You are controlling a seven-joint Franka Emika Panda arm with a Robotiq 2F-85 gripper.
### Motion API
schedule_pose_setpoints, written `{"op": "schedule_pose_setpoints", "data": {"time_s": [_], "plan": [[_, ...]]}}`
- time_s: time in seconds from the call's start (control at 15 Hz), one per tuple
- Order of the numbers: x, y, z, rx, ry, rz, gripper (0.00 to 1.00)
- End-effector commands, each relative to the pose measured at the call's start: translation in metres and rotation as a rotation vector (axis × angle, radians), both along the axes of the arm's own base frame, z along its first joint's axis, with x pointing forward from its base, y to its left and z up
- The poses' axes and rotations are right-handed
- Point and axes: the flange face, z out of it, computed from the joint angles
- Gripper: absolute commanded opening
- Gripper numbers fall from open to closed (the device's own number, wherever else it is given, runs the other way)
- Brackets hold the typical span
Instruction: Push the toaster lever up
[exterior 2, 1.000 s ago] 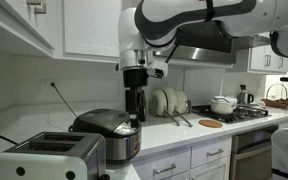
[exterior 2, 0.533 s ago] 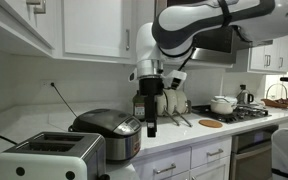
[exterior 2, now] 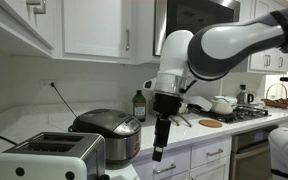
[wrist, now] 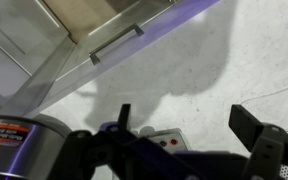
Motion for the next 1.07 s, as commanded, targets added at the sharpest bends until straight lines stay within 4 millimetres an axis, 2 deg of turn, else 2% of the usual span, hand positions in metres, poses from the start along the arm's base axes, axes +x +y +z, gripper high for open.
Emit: {"op": "schedule_pose_setpoints", "data": {"time_s": [0.0,0.27,0.33,0.6,0.8,1.0], "plan": [[-0.032,0.004,-0.017,0.062,-0.129,-0.004,1.0],[-0.055,0.023,-0.037,0.09,-0.224,0.003,1.0],[-0.059,0.027,-0.04,0.096,-0.236,0.003,0.81],[-0.068,0.038,-0.05,0.111,-0.276,0.005,0.49],[-0.063,0.049,-0.053,0.122,-0.318,-0.002,0.27],[-0.049,0.061,-0.063,0.127,-0.338,0.0,0.05]]}}
